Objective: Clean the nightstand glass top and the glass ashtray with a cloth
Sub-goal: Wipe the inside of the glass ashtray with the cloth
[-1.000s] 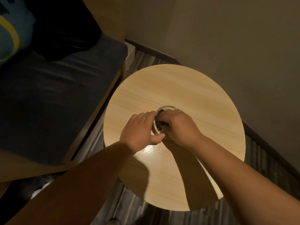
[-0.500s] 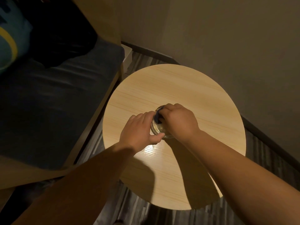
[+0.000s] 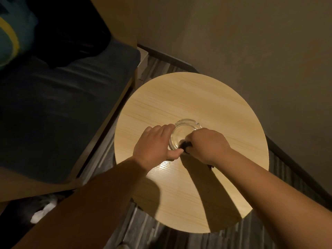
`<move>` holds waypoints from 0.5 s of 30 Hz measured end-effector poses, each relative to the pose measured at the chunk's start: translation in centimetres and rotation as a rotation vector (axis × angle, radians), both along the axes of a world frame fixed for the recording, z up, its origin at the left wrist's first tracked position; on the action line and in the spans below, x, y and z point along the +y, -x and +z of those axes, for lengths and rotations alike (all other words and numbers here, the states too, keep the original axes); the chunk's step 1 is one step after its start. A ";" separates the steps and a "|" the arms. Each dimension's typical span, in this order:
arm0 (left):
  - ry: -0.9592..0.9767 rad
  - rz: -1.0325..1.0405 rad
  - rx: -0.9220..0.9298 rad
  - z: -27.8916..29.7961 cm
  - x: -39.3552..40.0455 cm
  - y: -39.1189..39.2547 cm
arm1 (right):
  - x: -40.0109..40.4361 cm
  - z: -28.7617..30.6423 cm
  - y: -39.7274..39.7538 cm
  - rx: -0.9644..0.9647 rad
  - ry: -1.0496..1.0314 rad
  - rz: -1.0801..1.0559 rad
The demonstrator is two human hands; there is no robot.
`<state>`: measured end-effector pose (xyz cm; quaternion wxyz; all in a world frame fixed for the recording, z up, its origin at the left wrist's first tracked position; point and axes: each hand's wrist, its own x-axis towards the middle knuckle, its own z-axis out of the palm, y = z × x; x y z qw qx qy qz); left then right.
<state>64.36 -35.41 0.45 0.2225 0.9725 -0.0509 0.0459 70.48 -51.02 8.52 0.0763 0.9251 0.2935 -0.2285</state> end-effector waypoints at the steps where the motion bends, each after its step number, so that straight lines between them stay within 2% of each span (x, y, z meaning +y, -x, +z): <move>1: 0.005 -0.003 0.000 0.0 0.0 0.0 | 0.0 0.0 -0.2 0.039 -0.031 -0.002; 5: 0.031 0.000 -0.009 0.1 0.1 0.0 | 0.8 -0.6 -0.8 0.105 -0.238 -0.012; 7: 0.055 0.000 0.001 0.1 0.0 0.0 | 1.5 -1.1 -1.0 0.007 -0.322 -0.017; 11: 0.088 0.014 0.039 0.2 0.0 -0.1 | 0.0 -1.7 -1.0 -0.219 -0.362 -0.069; 13: 0.095 0.020 0.039 0.3 0.0 -0.1 | -2.7 -1.3 -0.5 -0.250 -0.546 -0.253; 15: 0.102 0.028 0.030 0.3 0.0 -0.1 | -5.8 -0.7 -0.2 -0.231 -0.791 -0.618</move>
